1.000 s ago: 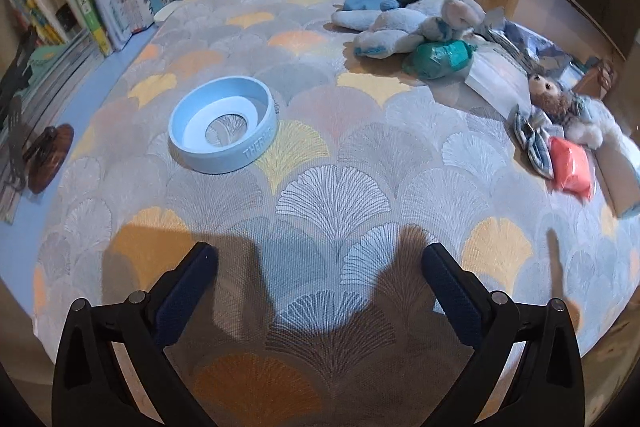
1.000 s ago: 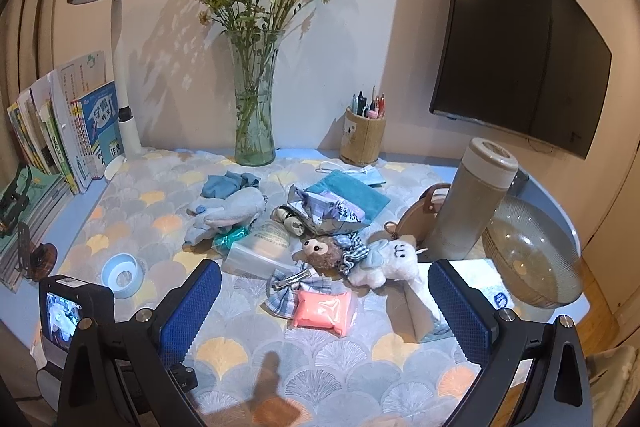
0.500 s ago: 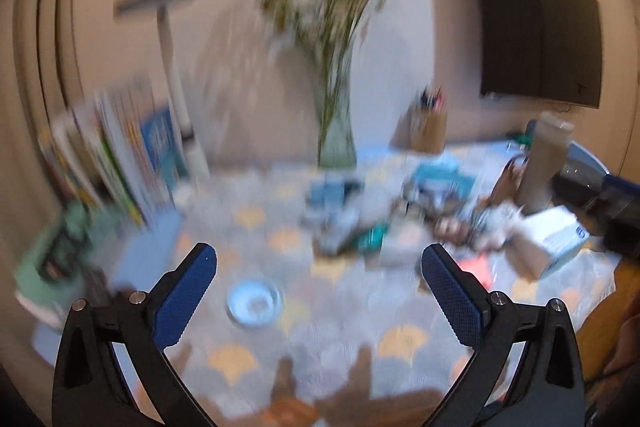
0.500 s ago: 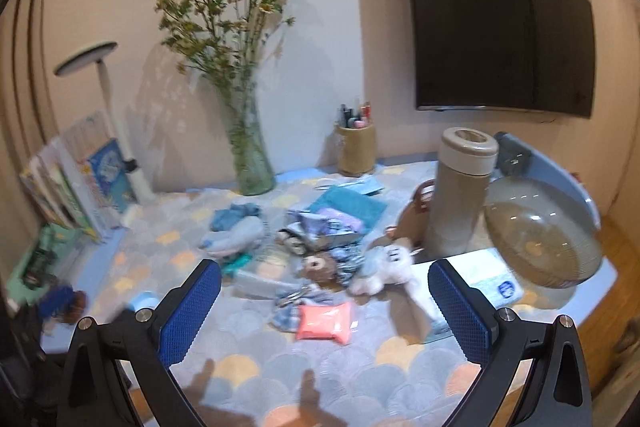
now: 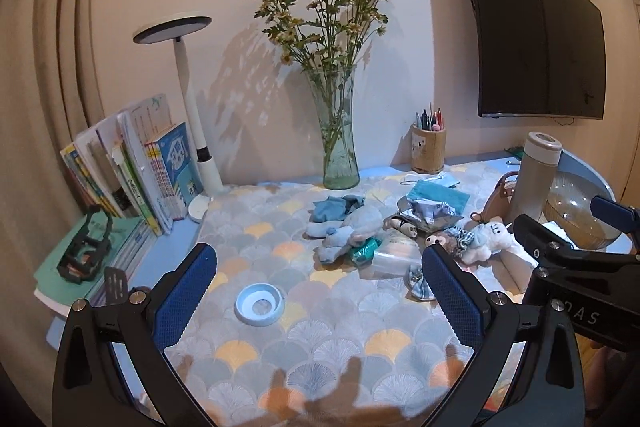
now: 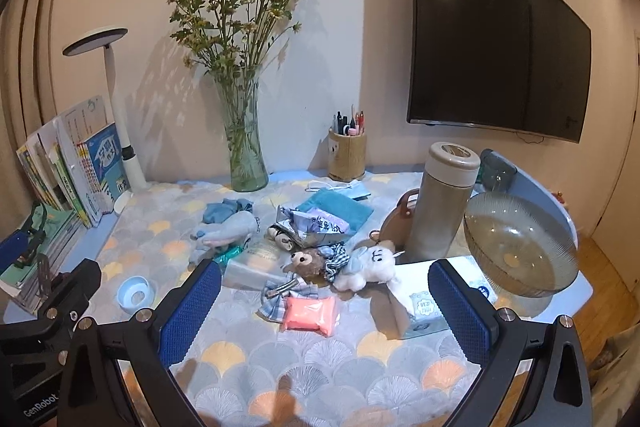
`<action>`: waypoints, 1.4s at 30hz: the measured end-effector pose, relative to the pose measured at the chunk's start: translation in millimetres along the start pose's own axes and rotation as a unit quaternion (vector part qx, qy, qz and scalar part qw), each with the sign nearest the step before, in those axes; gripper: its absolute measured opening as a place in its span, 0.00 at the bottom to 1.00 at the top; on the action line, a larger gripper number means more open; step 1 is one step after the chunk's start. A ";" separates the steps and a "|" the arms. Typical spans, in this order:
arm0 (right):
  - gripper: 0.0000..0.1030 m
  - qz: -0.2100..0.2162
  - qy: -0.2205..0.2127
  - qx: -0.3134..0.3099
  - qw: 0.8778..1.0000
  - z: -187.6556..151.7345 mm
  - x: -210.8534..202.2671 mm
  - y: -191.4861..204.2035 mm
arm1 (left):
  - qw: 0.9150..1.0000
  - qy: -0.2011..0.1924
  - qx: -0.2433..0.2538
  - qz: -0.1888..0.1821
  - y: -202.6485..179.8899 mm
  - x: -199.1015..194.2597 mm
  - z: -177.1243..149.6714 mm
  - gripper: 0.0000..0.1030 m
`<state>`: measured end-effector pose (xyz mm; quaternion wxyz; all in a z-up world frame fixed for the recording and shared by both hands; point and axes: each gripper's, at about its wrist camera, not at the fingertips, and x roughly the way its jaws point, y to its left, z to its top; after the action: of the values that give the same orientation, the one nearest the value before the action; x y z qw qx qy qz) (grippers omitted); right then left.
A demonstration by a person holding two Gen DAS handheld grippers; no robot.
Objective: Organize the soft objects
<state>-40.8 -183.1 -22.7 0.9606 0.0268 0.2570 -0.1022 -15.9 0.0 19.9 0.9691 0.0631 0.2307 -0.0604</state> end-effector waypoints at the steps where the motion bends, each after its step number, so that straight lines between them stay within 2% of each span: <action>1: 1.00 -0.002 -0.001 -0.001 1.000 -0.4 -0.8 0.8 | 1.000 -0.002 -0.001 -0.001 0.0 -1.1 -0.5 0.99; 13: 1.00 -0.011 0.002 -0.009 1.000 -2.9 -3.2 9.6 | 1.000 0.016 -0.016 -0.011 4.6 9.0 -9.3 0.99; 21: 1.00 0.000 0.036 -0.002 0.999 -5.5 13.3 9.9 | 0.999 0.028 -0.024 -0.022 7.4 20.9 -9.9 0.99; 23: 1.00 -0.002 0.033 -0.004 0.999 -3.6 15.3 11.0 | 0.999 0.022 -0.025 -0.024 7.7 21.7 -2.3 0.99; 25: 1.00 -0.004 0.028 -0.006 1.000 2.9 16.2 12.2 | 0.999 -0.002 -0.025 -0.033 9.6 16.4 15.3 0.99; 28: 1.00 -0.005 -0.005 -0.011 1.000 25.1 9.8 13.4 | 0.999 -0.032 -0.023 -0.038 11.6 13.4 39.1 0.99; 34: 1.00 -0.029 -0.085 -0.008 0.996 61.7 -15.7 9.9 | 0.997 -0.065 -0.019 -0.036 10.4 8.6 80.4 0.99; 37: 1.00 -0.046 -0.114 -0.008 0.992 75.7 -27.6 9.1 | 0.997 -0.076 -0.010 -0.032 6.6 4.3 87.2 0.99; 42: 1.00 -0.072 -0.139 -0.015 0.988 85.0 -36.7 8.7 | 0.997 -0.078 0.015 -0.021 -1.0 8.3 90.9 0.99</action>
<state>-28.6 -176.7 69.2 0.9775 -0.0205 0.1240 -0.1695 31.2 -15.3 96.5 0.9817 0.0675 0.1545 -0.0886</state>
